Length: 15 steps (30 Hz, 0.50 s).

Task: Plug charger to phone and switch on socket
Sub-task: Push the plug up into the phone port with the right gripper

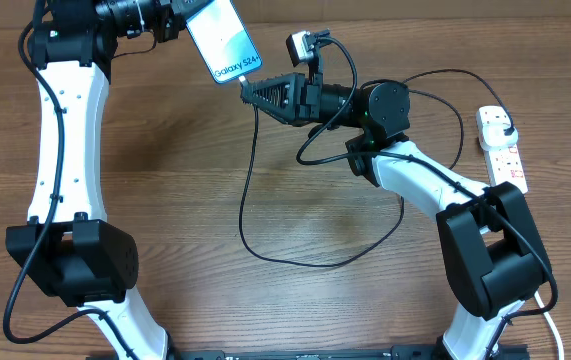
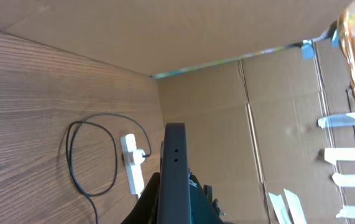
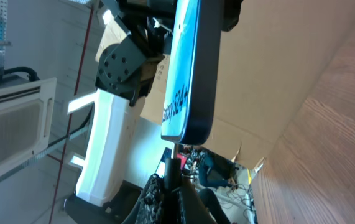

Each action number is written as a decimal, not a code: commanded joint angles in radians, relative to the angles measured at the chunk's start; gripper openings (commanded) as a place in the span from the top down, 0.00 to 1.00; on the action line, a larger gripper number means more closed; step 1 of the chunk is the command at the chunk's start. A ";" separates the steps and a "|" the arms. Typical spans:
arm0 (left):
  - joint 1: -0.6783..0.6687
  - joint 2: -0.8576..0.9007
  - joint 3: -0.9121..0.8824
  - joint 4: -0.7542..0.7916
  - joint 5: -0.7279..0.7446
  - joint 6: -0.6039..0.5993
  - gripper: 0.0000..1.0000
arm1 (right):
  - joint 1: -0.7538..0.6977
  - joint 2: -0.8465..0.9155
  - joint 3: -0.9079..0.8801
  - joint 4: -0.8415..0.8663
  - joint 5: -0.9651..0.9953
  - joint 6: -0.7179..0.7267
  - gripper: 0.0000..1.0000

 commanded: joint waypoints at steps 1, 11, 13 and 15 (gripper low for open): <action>-0.036 -0.010 0.003 -0.011 0.056 -0.002 0.96 | -0.013 -0.006 0.015 -0.004 0.198 0.000 0.96; -0.038 -0.010 0.003 0.008 0.051 0.000 0.96 | -0.013 -0.006 0.015 -0.067 0.233 0.001 0.96; -0.041 -0.010 0.003 0.011 0.051 0.000 0.96 | -0.013 -0.006 0.015 -0.067 0.233 0.005 0.96; -0.042 -0.010 0.003 0.012 0.056 0.000 0.96 | -0.013 -0.007 0.015 -0.067 0.233 0.029 0.96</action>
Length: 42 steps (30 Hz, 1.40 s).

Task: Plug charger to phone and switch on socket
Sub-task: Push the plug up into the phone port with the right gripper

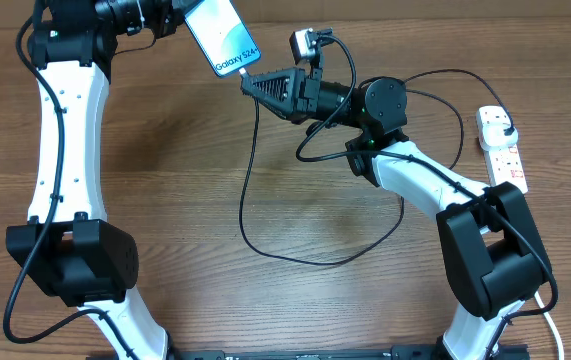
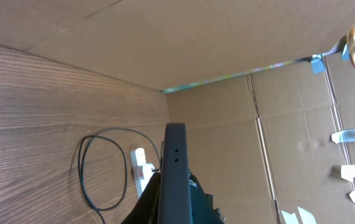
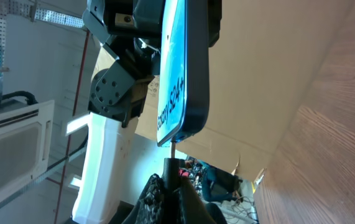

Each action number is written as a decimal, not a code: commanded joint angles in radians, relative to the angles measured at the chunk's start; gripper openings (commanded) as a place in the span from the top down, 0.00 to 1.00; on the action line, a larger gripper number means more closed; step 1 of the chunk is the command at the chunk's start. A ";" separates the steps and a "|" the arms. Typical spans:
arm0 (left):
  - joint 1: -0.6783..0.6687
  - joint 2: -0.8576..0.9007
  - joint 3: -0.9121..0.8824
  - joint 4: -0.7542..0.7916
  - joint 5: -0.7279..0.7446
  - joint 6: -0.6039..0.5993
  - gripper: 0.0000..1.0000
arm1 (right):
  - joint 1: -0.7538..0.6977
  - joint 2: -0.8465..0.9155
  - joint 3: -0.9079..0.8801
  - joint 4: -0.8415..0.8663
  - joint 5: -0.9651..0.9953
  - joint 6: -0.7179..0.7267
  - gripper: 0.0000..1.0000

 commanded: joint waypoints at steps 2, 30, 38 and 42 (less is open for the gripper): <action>-0.042 -0.010 0.003 -0.011 0.137 0.013 0.96 | -0.013 -0.006 0.015 0.000 0.170 0.056 0.96; -0.043 -0.010 0.003 0.057 0.148 -0.053 0.96 | -0.006 -0.006 0.015 0.037 0.243 0.171 0.96; -0.043 -0.010 0.003 0.084 0.124 -0.101 0.96 | 0.027 -0.006 0.015 0.036 0.297 0.152 0.96; -0.055 -0.010 0.003 0.084 0.105 -0.119 0.96 | 0.028 -0.006 0.015 0.036 0.300 0.152 0.96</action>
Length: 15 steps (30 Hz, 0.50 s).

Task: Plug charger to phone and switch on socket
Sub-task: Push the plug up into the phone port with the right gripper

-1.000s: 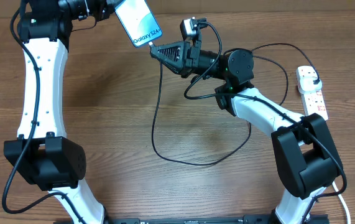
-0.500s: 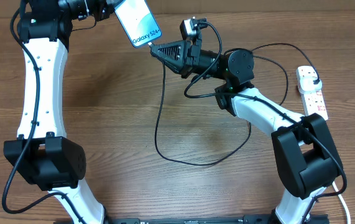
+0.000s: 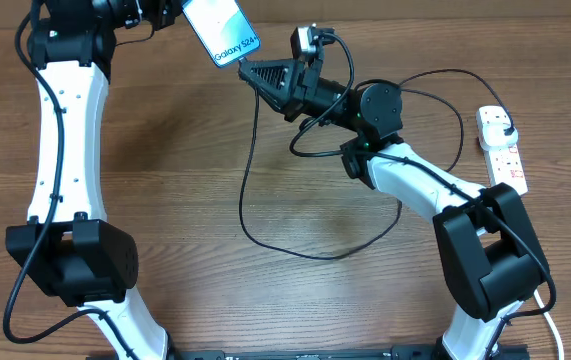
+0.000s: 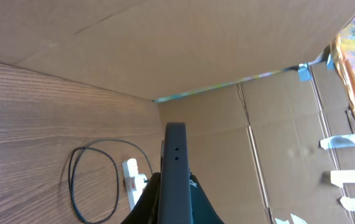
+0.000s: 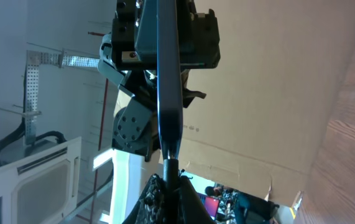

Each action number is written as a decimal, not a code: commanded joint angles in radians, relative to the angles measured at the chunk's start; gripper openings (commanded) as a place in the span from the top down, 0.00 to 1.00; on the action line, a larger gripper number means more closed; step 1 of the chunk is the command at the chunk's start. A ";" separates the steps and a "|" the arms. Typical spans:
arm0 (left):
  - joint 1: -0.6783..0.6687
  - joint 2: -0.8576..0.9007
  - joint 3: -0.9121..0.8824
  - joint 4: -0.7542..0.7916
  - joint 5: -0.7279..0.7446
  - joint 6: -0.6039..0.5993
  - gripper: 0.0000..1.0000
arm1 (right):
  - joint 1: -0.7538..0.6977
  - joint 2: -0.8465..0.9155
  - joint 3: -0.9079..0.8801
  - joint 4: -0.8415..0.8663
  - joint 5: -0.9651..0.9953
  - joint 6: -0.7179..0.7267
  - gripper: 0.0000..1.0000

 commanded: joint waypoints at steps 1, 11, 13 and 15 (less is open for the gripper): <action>-0.062 -0.010 0.003 -0.015 0.111 -0.035 0.96 | 0.001 -0.006 0.015 0.002 0.141 -0.003 0.96; -0.066 -0.010 0.003 -0.015 0.254 0.099 0.96 | 0.001 -0.006 0.015 0.003 0.140 -0.010 0.96; -0.066 -0.010 0.003 -0.016 0.270 0.111 0.96 | 0.001 -0.006 0.015 0.003 0.140 -0.010 0.96; -0.066 -0.010 0.003 -0.015 0.271 0.111 0.96 | 0.001 -0.006 0.015 0.003 0.140 -0.010 0.96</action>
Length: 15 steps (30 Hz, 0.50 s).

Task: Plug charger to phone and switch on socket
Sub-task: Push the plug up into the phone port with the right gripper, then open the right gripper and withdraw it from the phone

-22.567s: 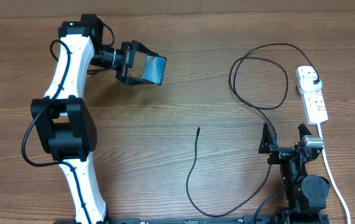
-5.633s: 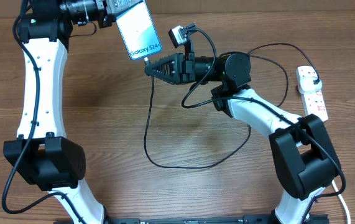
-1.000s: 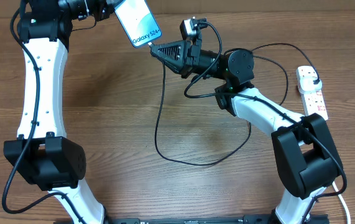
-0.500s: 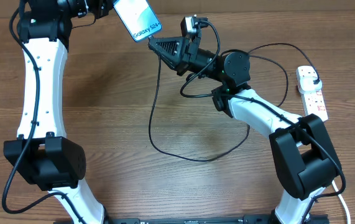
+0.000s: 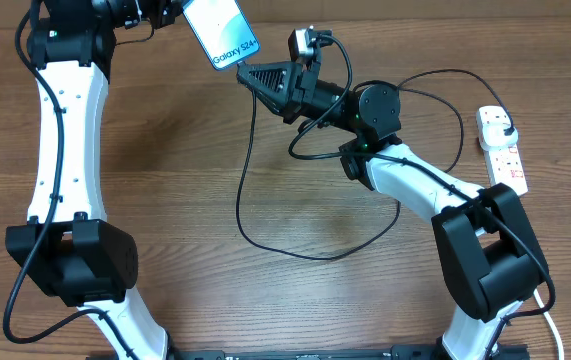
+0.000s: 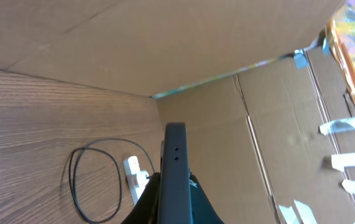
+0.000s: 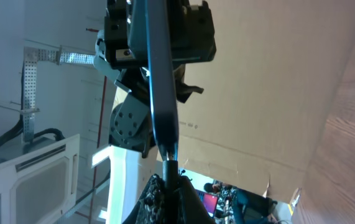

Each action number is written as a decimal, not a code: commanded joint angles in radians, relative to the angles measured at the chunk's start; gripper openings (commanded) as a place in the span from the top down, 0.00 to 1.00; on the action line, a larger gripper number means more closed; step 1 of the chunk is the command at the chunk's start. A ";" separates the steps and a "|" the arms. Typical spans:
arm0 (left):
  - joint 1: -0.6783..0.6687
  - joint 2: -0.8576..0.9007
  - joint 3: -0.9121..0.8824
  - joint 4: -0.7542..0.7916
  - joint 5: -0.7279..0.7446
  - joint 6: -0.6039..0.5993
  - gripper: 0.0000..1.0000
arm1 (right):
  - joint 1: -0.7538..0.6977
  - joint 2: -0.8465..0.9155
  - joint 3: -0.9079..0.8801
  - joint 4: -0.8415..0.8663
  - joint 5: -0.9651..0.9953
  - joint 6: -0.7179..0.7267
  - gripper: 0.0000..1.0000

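Observation:
The phone [image 5: 222, 32], a Galaxy with a blue-white screen, is held in the air at the back left by my left gripper [image 5: 177, 12], shut on its top end. Edge-on it fills the left wrist view [image 6: 175, 168]. My right gripper [image 5: 248, 74] is shut on the black charger plug [image 7: 170, 167], whose tip meets the phone's bottom edge [image 7: 168, 149]. The black cable [image 5: 250, 190] loops across the table to the white socket strip [image 5: 500, 148] at the right, where the charger sits plugged in. The switch state is too small to tell.
Cardboard walls [image 6: 165, 50] close the back and side of the wooden table [image 5: 215, 290]. The cable's slack loop lies on the table middle. Both arms' bases [image 5: 70, 262] stand at the front corners.
The phone tilted slightly and the plug tip now sits against its bottom edge a touch more closely. Both grippers kept their hold.
At first the plug was held just below and beside the phone's lower corner, out of line. Then the right gripper brought it nearer the bottom edge. Later phone and plug stood in one line, edge-on, and now the tip meets the port end.

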 commanded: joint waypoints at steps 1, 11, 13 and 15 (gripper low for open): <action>-0.066 -0.010 0.003 -0.024 0.225 0.053 0.96 | -0.005 -0.006 0.019 0.003 0.157 -0.006 0.96; -0.025 -0.010 0.003 -0.025 0.152 0.053 0.96 | -0.026 -0.006 0.019 0.031 0.063 -0.033 0.14; 0.002 -0.010 0.003 -0.029 0.150 0.053 0.96 | -0.037 -0.006 0.019 0.063 0.053 -0.032 0.05; 0.035 -0.010 0.003 -0.036 0.151 0.053 0.96 | -0.051 -0.006 0.019 0.068 0.045 -0.032 0.02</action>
